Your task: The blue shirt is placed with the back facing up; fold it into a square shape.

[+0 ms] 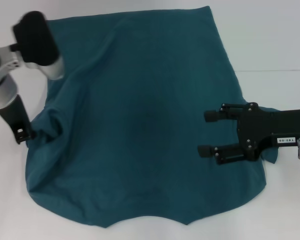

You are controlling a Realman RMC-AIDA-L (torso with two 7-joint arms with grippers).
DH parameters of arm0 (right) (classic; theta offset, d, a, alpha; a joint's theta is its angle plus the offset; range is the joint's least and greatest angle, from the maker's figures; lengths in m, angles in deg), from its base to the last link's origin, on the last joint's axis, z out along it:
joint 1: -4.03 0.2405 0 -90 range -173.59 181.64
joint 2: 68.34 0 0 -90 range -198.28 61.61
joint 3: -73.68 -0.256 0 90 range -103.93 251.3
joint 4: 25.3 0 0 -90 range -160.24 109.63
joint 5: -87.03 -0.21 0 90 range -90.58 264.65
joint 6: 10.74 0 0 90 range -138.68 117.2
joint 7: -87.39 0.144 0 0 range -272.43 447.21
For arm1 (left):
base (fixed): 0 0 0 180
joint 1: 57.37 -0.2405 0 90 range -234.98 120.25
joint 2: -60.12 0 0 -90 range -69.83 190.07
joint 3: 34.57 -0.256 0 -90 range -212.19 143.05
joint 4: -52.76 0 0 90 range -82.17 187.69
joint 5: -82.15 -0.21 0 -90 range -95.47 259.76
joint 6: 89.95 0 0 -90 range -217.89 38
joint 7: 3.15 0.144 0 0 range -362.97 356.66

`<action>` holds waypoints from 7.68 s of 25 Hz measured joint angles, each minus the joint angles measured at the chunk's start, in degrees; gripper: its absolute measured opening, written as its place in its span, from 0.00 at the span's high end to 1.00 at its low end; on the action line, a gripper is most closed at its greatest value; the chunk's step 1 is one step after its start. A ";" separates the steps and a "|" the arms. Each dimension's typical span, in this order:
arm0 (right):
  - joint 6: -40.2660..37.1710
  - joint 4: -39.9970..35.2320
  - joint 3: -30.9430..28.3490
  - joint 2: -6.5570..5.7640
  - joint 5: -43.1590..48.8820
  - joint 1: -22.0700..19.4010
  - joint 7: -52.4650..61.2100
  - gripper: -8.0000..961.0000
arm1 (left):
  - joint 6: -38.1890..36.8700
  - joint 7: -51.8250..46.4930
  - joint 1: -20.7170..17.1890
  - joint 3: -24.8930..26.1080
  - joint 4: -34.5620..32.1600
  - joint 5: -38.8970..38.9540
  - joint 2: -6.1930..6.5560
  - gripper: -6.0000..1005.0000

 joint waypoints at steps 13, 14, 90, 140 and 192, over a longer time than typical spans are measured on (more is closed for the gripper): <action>0.03 1.00 -0.07 -0.16 -0.32 -0.56 -1.07 0.04 | 3.43 -4.57 3.59 -8.69 -1.78 0.03 -2.73 0.84; 0.03 0.95 -0.11 -0.16 -0.35 -0.57 -1.08 0.04 | 3.02 -4.44 3.56 -8.62 -2.88 0.05 -3.13 0.83; -0.46 0.35 -1.66 -0.10 -3.30 -1.92 -1.71 0.04 | 13.20 4.82 0.20 5.00 9.92 0.19 -6.61 0.97; 14.11 -17.24 7.83 -0.08 52.59 6.06 45.03 0.06 | -2.68 29.32 -26.70 33.22 -6.50 41.37 -12.47 0.49; 35.38 6.02 13.68 -0.38 51.49 8.93 41.92 0.78 | -2.66 27.26 -25.18 32.63 -5.53 41.11 -12.44 0.08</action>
